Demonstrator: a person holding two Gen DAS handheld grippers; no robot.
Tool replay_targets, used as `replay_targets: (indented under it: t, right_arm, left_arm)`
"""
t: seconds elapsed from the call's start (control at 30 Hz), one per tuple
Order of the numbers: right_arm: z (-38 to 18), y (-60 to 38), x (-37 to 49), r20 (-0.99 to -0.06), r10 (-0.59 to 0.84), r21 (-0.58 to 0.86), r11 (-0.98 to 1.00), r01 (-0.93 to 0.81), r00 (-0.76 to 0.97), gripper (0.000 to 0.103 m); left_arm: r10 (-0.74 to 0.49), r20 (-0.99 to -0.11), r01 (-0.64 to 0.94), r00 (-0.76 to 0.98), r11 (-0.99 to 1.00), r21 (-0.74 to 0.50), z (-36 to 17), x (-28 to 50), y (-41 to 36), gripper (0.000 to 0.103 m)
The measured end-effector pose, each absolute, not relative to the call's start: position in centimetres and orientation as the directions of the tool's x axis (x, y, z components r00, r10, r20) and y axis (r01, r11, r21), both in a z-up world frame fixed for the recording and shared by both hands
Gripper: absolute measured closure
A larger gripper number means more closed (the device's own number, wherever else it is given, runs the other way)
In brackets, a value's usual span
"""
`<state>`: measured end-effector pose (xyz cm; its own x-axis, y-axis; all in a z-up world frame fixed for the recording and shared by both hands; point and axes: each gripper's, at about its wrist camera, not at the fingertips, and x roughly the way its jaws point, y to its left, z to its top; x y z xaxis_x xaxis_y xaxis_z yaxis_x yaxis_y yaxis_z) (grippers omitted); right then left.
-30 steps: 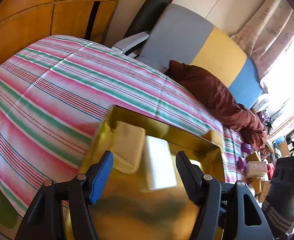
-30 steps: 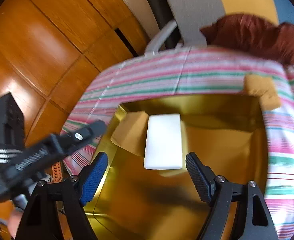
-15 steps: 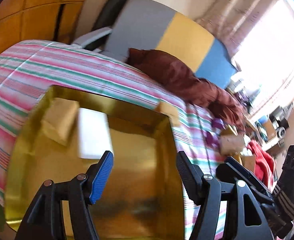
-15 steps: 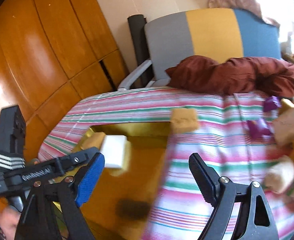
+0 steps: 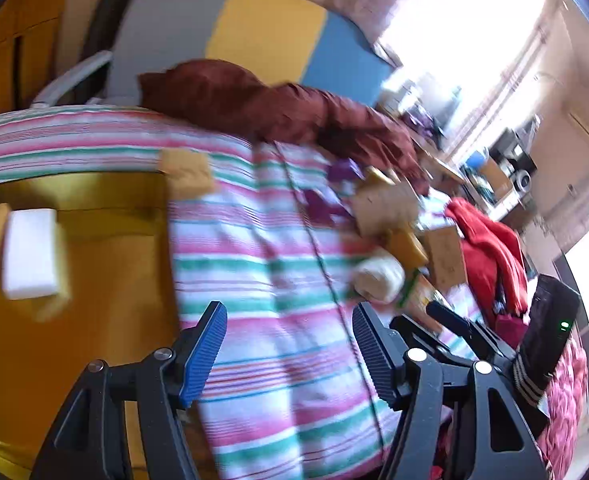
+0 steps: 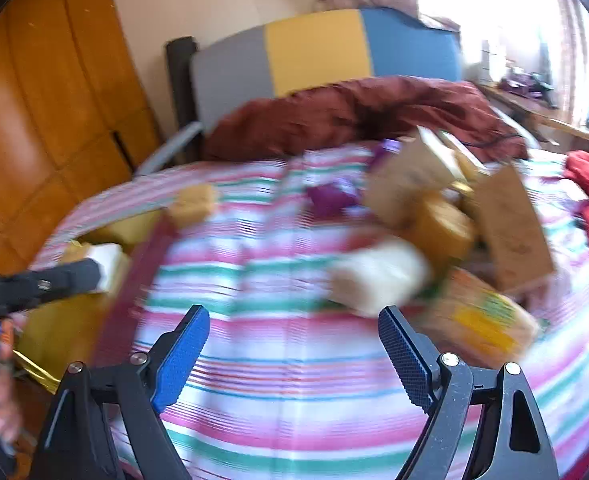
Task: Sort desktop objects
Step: 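Move both open tools back over the item pile, then grasp the white sock with the left tool while right tool grasps the WEIDAN packet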
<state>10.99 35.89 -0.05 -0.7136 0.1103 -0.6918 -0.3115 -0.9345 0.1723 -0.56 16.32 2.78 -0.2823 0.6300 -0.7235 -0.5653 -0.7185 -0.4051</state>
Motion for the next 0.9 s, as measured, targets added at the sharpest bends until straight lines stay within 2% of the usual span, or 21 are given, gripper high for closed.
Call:
replay_targets:
  t: [0.23, 0.5, 0.9]
  right_arm:
    - [-1.6, 40.9, 14.6, -0.684, 0.303, 0.019, -0.902, -0.431, -0.664, 0.016]
    - [-3.6, 44.1, 14.3, -0.698, 0.382, -0.129, -0.899, -0.419, -0.606, 0.017]
    - [-5.3, 45.3, 14.3, -0.734, 0.294, -0.023, -0.912, -0.410, -0.612, 0.032]
  left_arm:
    - [0.618, -0.754, -0.617, -0.220, -0.687, -0.383, 1.4, 1.5, 20.0, 0.037]
    - [0.580, -0.797, -0.671, -0.170, -0.661, -0.337, -0.5, 2.7, 23.4, 0.037]
    - [0.565, -0.815, -0.704, -0.130, -0.632, -0.326, -1.9, 2.3, 27.3, 0.037]
